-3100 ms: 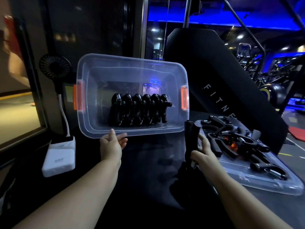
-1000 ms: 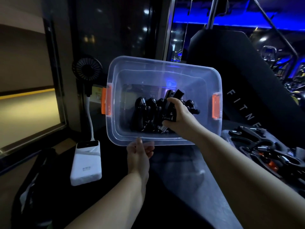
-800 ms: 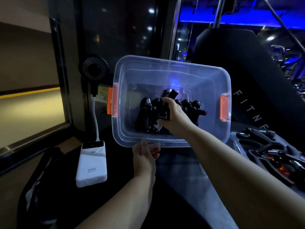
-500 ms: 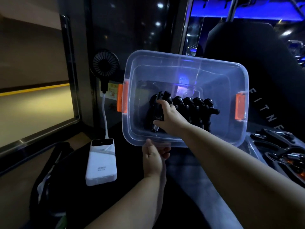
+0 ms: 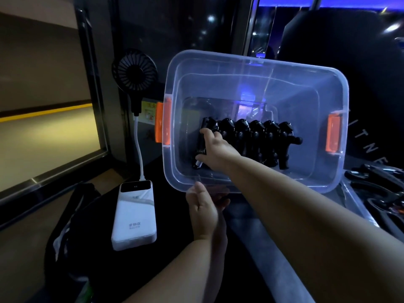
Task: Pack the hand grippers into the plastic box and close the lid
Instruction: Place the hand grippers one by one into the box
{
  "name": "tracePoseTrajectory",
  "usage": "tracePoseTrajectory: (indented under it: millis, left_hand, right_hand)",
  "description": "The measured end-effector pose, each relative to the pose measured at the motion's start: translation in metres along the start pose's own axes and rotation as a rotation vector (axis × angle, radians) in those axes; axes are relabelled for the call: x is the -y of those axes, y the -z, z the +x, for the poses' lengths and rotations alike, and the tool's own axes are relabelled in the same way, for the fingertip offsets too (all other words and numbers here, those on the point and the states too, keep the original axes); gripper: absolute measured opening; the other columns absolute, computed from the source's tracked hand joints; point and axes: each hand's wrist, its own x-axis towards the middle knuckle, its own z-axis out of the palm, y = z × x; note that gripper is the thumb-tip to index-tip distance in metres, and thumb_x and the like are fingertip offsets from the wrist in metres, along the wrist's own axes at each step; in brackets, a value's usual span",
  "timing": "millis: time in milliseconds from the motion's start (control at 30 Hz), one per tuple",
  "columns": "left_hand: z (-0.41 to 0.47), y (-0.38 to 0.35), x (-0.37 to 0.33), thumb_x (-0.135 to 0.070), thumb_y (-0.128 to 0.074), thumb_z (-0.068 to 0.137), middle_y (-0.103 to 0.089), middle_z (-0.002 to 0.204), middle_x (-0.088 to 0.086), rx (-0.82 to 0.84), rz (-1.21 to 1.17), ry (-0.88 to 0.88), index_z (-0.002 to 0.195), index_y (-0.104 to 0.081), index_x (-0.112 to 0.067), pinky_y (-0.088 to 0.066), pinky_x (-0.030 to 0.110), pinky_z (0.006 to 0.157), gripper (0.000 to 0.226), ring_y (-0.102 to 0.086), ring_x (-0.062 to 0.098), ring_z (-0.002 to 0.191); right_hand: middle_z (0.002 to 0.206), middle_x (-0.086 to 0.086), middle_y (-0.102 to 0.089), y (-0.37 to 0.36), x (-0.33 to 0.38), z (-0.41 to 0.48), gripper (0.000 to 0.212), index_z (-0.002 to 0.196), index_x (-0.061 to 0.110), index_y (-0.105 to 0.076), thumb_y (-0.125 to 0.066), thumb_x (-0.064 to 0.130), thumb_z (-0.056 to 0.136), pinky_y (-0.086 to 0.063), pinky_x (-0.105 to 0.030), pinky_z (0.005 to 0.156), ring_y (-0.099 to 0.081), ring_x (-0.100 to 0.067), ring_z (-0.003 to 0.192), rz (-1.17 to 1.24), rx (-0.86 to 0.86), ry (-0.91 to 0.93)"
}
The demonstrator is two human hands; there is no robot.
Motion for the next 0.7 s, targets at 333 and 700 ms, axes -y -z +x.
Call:
tracePoseTrajectory:
  millis: [333, 700]
  left_hand:
    - [-0.005, -0.003, -0.002, -0.032, -0.03, 0.103, -0.067, 0.065, 0.011, -0.057, -0.009, -0.021, 0.112, -0.045, 0.007, -0.049, 0.027, 0.055, 0.042, -0.063, 0.015, 0.058]
    - [-0.002, -0.001, 0.004, -0.033, -0.032, 0.102, -0.068, 0.077, 0.021, -0.065, -0.022, 0.001, 0.111, -0.046, -0.001, -0.05, 0.024, 0.054, 0.036, -0.065, 0.016, 0.06]
  right_hand:
    - [0.124, -0.012, -0.053, 0.0, 0.003, 0.025, 0.063, 0.136, 0.015, -0.033, -0.069, 0.026, 0.086, -0.048, -0.038, 0.078, -0.057, -0.032, 0.108, -0.107, 0.065, -0.052]
    - [0.12, -0.013, -0.05, -0.007, 0.0, 0.03, 0.066, 0.133, 0.019, -0.036, -0.075, 0.032, 0.081, -0.044, -0.034, 0.065, -0.058, -0.032, 0.101, -0.162, 0.037, -0.044]
